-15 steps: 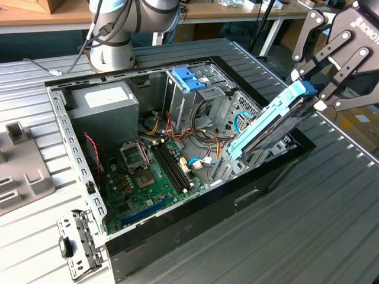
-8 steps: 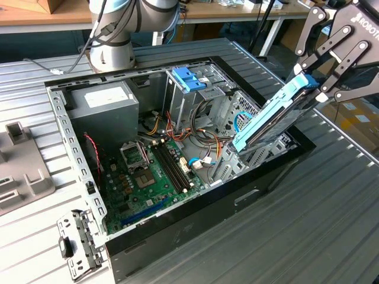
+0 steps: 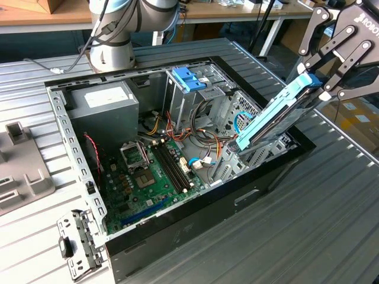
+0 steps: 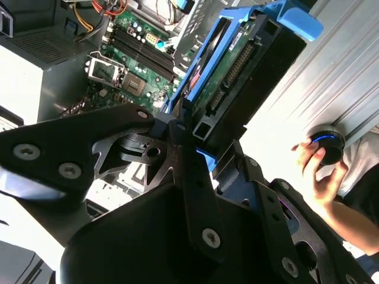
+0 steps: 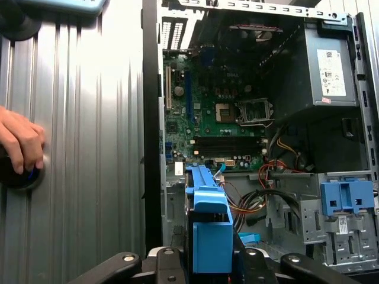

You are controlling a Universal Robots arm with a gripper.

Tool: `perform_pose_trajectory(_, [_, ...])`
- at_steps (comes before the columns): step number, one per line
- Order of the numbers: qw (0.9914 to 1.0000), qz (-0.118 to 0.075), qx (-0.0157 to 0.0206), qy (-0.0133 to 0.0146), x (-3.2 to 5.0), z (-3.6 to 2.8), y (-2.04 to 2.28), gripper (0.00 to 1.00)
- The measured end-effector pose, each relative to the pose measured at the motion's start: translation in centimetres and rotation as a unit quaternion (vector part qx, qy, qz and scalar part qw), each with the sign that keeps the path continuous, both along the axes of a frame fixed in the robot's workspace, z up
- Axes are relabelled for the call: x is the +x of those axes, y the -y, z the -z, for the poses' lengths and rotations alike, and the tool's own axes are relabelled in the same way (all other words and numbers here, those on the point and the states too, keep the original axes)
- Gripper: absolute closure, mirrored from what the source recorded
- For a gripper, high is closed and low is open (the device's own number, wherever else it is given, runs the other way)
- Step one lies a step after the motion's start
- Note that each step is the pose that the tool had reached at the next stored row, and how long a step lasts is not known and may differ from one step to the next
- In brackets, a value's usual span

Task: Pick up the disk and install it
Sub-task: 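Pick up the disk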

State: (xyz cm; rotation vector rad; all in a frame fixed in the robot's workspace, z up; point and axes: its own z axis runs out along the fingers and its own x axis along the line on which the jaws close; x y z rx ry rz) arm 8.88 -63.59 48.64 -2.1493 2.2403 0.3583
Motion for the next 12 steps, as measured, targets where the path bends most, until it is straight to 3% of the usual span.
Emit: perform_pose_trajectory(12, [0.99999,0.0,0.0,-0.0034,1.86,0.11,0.01,0.63])
